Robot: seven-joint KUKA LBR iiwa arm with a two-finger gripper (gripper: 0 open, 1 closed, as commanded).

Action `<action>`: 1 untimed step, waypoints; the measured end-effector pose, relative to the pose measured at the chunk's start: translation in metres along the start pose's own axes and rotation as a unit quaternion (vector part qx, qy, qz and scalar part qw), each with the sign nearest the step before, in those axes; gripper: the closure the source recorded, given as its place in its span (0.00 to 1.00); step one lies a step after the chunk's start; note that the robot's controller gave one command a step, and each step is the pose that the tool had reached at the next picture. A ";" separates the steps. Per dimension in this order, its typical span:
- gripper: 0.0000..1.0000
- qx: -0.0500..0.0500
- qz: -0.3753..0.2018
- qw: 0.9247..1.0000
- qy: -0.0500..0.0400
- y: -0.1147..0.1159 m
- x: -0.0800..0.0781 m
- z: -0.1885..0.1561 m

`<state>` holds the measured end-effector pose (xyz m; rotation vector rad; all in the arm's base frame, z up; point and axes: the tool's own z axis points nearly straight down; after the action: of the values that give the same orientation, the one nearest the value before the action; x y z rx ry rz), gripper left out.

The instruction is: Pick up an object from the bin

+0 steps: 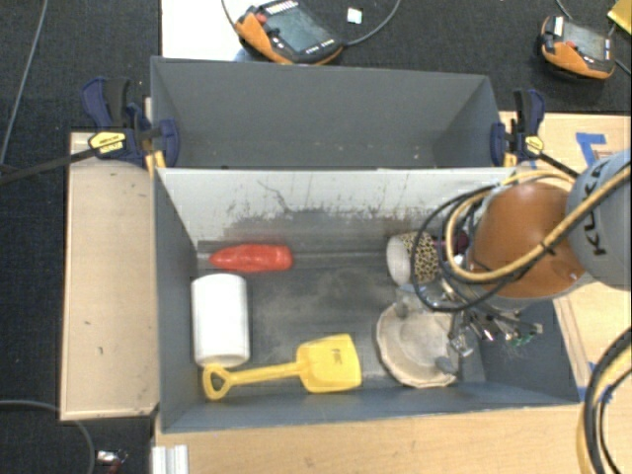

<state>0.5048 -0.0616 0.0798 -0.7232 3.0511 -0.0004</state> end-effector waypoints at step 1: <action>0.00 0.001 0.047 0.999 -0.001 -0.005 -0.021 -0.054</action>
Offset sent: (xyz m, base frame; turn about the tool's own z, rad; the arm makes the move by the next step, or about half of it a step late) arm -0.0144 0.0443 0.0202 -0.3805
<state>0.5252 -0.0571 0.1342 -0.5773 3.0794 -0.0018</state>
